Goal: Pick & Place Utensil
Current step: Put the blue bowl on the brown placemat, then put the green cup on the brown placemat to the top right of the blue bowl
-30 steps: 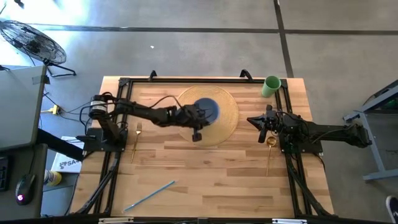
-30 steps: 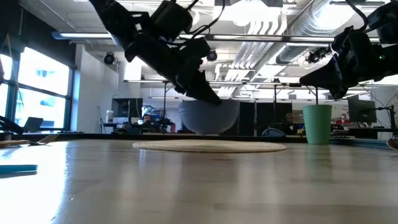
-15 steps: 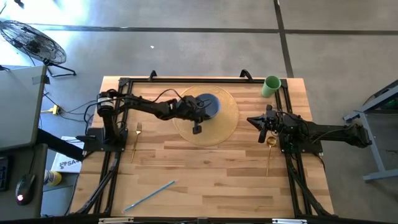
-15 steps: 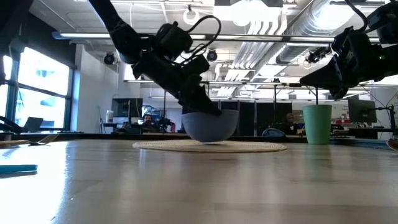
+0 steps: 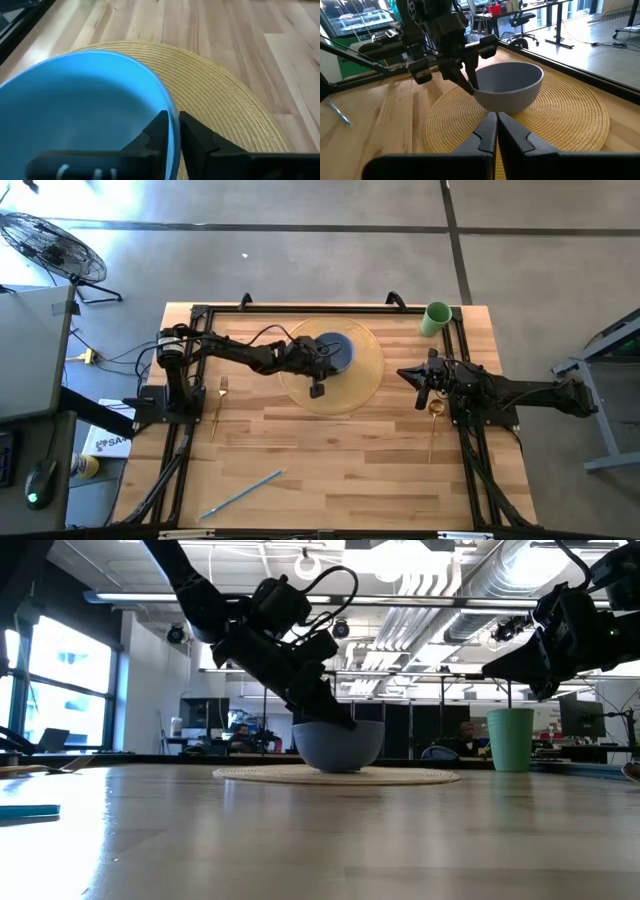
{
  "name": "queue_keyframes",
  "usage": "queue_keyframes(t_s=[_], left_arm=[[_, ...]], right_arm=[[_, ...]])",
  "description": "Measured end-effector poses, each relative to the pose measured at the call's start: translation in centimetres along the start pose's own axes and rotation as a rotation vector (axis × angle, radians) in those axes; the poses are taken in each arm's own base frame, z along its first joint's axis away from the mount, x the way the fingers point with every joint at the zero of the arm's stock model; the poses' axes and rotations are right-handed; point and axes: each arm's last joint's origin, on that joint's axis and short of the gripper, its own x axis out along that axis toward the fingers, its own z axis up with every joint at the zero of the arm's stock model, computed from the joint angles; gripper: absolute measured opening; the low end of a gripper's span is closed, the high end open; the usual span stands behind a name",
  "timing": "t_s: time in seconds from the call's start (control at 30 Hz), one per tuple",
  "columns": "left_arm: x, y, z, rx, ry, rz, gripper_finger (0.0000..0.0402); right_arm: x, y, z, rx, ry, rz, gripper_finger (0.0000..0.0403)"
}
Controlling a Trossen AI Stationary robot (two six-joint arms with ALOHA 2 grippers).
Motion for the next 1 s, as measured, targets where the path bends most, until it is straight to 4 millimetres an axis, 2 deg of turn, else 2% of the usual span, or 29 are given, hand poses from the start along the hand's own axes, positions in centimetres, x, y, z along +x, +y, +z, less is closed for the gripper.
queue_keyframes(t_s=[0.2,0.4,0.63,0.87,1.0], left_arm=[[-0.5,0.1,0.5,-0.016,-0.013,0.033,0.0073],[-2.3,0.0,2.1,-0.016,-0.04,-0.005,0.0101],[-4.2,-0.2,2.6,-0.027,0.024,-0.056,0.0131],[-7.5,-2.1,5.7,0.005,-0.132,-0.179,0.0133],[-8.6,-3.6,5.5,0.045,-0.256,-0.235,0.0133]], right_arm=[[0.0,0.0,0.0,0.0,0.0,0.0,0.0005],[0.0,0.0,0.0,0.0,0.0,0.0,0.0003],[0.0,0.0,0.0,0.0,0.0,0.0,0.0003],[0.0,0.0,0.0,-0.016,0.003,-0.001,0.0002],[0.0,-0.1,0.0,-0.221,-0.003,-0.028,0.0006]])
